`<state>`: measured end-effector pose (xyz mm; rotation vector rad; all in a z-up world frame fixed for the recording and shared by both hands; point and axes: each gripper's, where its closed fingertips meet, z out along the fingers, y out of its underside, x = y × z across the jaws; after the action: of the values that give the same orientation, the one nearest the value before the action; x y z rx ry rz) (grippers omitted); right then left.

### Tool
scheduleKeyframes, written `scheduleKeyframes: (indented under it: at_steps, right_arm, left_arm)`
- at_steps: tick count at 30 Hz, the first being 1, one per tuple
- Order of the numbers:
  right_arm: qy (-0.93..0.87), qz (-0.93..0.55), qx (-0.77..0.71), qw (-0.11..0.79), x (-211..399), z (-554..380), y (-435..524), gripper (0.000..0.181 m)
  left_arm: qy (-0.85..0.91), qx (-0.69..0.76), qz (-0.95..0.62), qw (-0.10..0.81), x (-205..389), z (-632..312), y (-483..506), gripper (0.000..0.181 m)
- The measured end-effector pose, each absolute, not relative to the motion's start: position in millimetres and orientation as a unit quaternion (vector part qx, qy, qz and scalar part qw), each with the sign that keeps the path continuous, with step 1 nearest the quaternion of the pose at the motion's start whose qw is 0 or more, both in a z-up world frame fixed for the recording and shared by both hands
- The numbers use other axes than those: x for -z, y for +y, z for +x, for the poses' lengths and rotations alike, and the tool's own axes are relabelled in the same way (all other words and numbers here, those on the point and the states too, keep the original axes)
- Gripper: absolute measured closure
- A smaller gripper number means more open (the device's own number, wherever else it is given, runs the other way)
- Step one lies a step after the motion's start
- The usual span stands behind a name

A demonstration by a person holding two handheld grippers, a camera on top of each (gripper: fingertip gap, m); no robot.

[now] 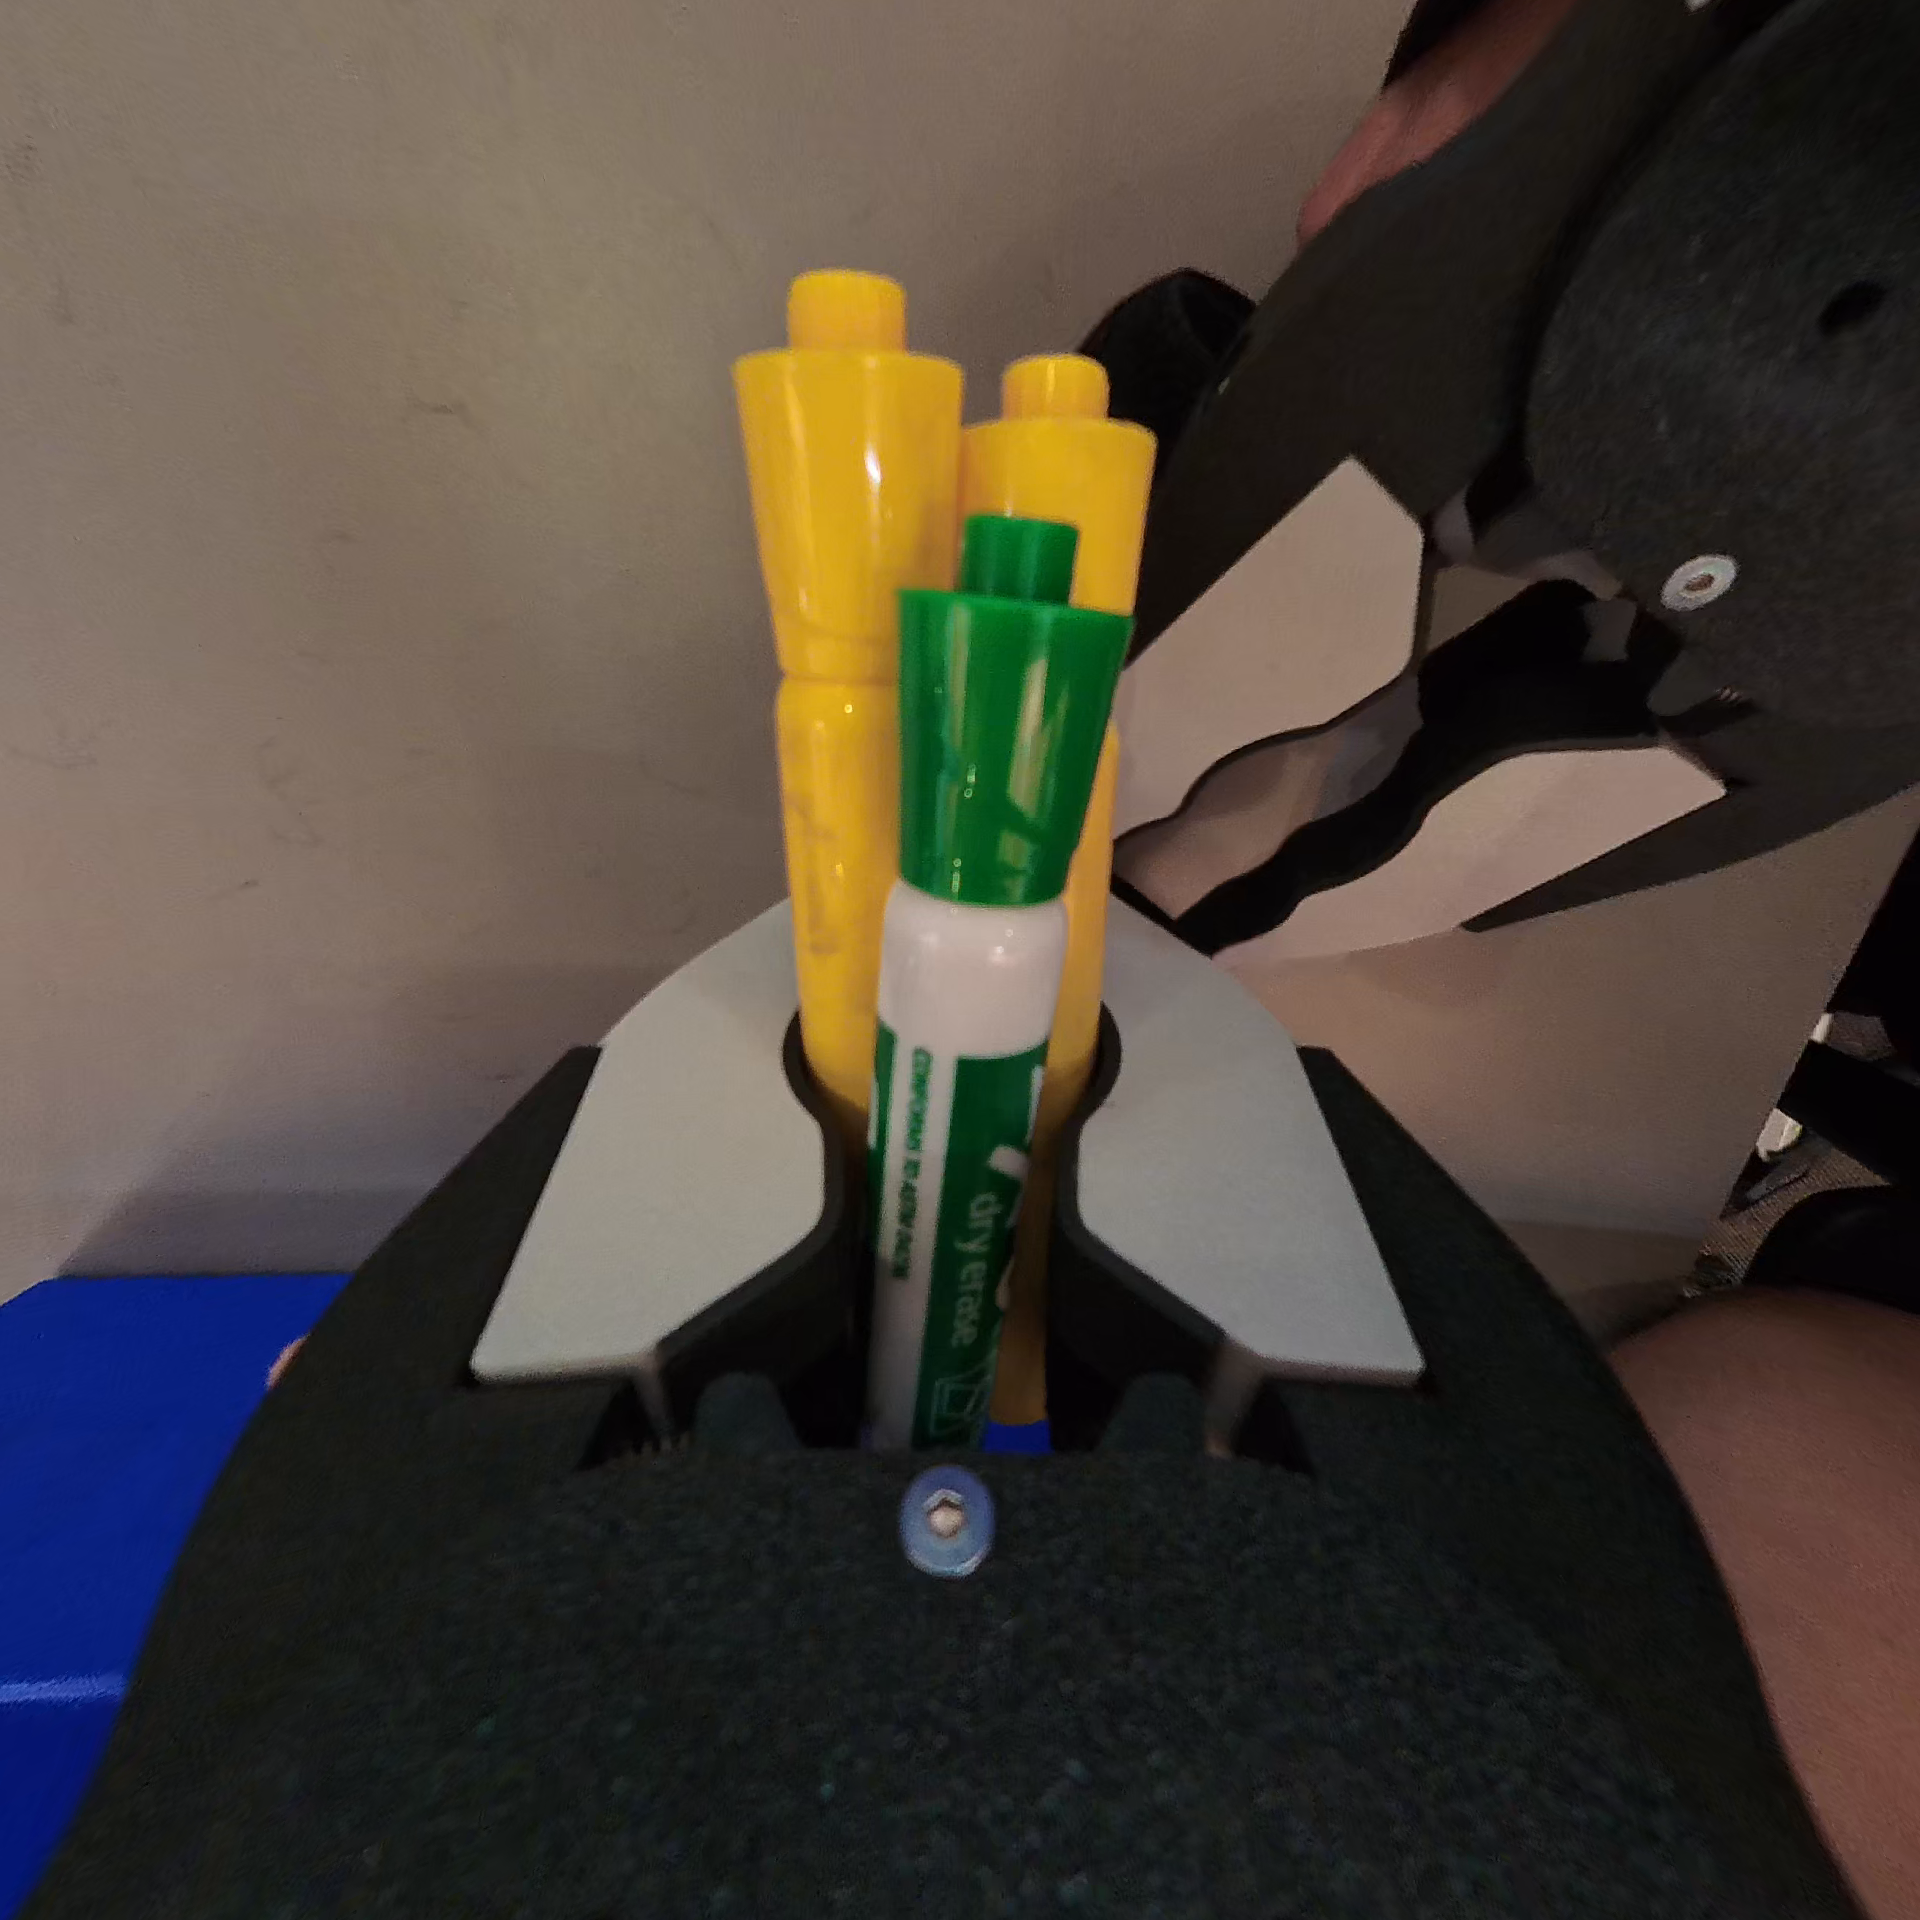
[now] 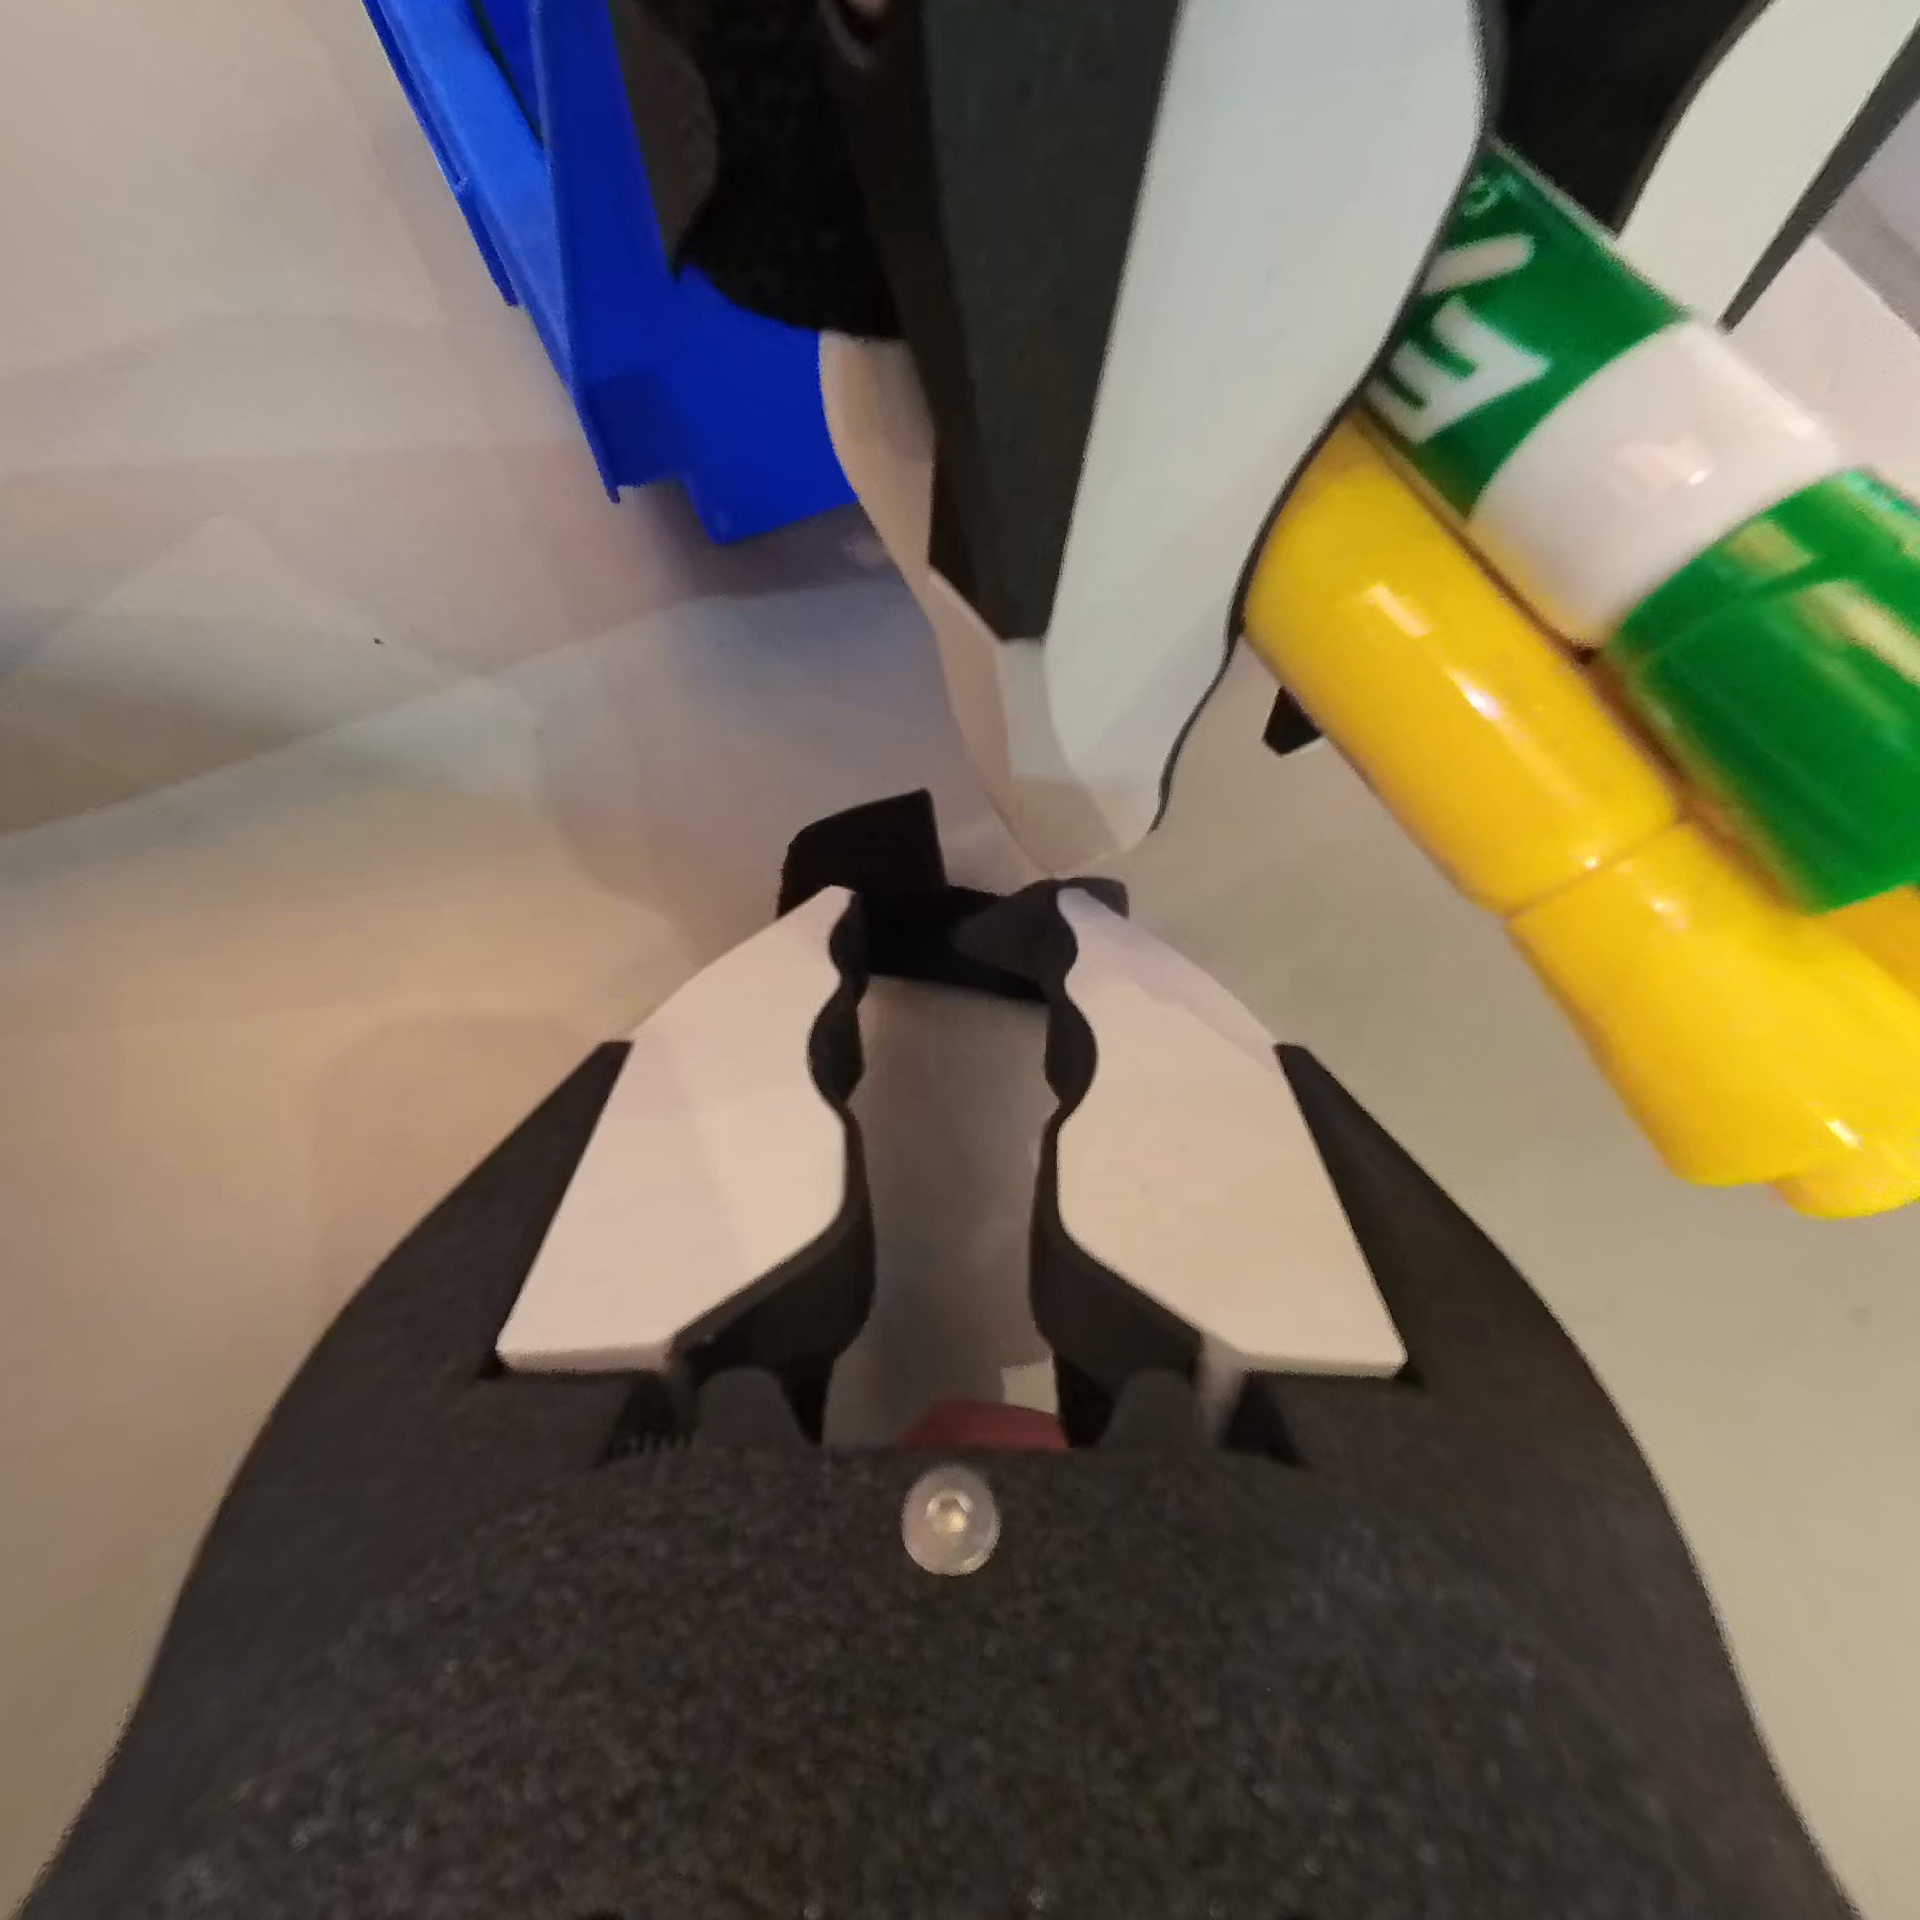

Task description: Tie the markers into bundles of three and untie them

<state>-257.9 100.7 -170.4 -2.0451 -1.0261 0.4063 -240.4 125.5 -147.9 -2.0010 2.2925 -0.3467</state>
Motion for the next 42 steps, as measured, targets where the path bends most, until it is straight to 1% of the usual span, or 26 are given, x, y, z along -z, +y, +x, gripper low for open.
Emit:
scheduleKeyframes:
  at_steps: [4,6,12,16,22,28,30,31,32,33,34,35,39,41,42]
  right_arm:
    - [-0.409,-0.806,-0.153,0.399,172,-256,101,0.159]
    - [-0.415,-0.804,-0.144,0.401,173,-256,102,0.165]
    - [-0.423,-0.799,-0.139,0.404,171,-258,102,0.166]
    - [-0.436,-0.788,-0.112,0.42,165,-254,103,0.181]
    - [-0.428,-0.783,-0.065,0.446,150,-225,107,0.181]
    - [-0.355,-0.816,-0.075,0.451,131,-158,108,0.181]
    - [-0.346,-0.824,-0.107,0.436,132,-151,100,0.181]
    - [-0.344,-0.83,-0.137,0.417,136,-155,93,0.178]
    - [-0.329,-0.836,-0.171,0.405,139,-163,87,0.157]
    - [-0.308,-0.837,-0.207,0.403,139,-175,83,0.14]
    - [-0.291,-0.835,-0.235,0.403,140,-188,80,0.134]
    - [-0.275,-0.841,-0.235,0.403,145,-194,81,0.133]
    - [-0.255,-0.864,-0.191,0.39,164,-208,101,0.136]
    - [-0.249,-0.875,-0.192,0.369,175,-213,107,0.146]
    - [-0.249,-0.877,-0.197,0.361,178,-215,108,0.159]
  left_arm:
    - [0.745,0.113,-0.656,0.042,146,-242,127,0.14]
    - [0.744,0.112,-0.657,0.042,146,-243,127,0.14]
    - [0.742,0.111,-0.659,0.044,145,-244,129,0.14]
    - [0.74,0.112,-0.661,0.046,144,-244,130,0.14]
    - [0.739,0.112,-0.663,0.045,145,-244,130,0.14]
    - [0.742,0.109,-0.66,0.039,147,-242,128,0.14]
    - [0.744,0.109,-0.658,0.038,147,-240,127,0.14]
    - [0.745,0.109,-0.657,0.038,147,-240,126,0.14]
    - [0.746,0.109,-0.656,0.039,147,-239,126,0.14]
    - [0.746,0.108,-0.656,0.039,146,-238,126,0.14]
    - [0.746,0.107,-0.656,0.038,146,-238,126,0.14]
    - [0.747,0.106,-0.656,0.038,146,-238,125,0.14]
    - [0.747,0.102,-0.656,0.037,146,-238,125,0.14]
    - [0.748,0.102,-0.654,0.037,145,-238,124,0.14]
    - [0.748,0.103,-0.654,0.037,145,-238,124,0.14]
